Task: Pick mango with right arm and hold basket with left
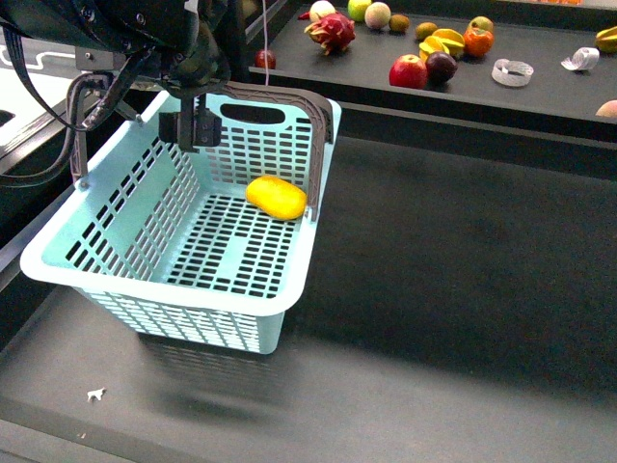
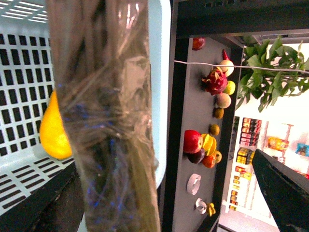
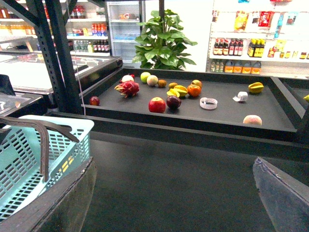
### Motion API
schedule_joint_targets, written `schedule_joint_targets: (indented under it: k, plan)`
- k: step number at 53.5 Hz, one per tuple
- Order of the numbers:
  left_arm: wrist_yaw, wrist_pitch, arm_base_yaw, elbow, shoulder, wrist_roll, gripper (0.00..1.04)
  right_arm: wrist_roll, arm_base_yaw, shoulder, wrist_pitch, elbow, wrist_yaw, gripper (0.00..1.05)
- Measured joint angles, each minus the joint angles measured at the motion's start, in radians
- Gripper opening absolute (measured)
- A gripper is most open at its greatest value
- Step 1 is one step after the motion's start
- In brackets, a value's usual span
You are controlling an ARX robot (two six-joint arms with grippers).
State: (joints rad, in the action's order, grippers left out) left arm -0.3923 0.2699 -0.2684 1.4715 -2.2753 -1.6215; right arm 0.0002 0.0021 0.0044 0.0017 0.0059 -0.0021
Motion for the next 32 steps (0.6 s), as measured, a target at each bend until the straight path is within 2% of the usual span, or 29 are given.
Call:
schedule_joint_targets:
  k: [16, 32]
  plan:
    - [-0.034, -0.026, -0.001, -0.100, 0.085, 0.196, 0.97, 0.000, 0.000, 0.000, 0.000, 0.000, 0.000, 0.96]
    - [-0.117, 0.097, 0.031, -0.444, 0.399, 0.375, 0.97, 0.000, 0.000, 0.000, 0.000, 0.000, 0.000, 0.96]
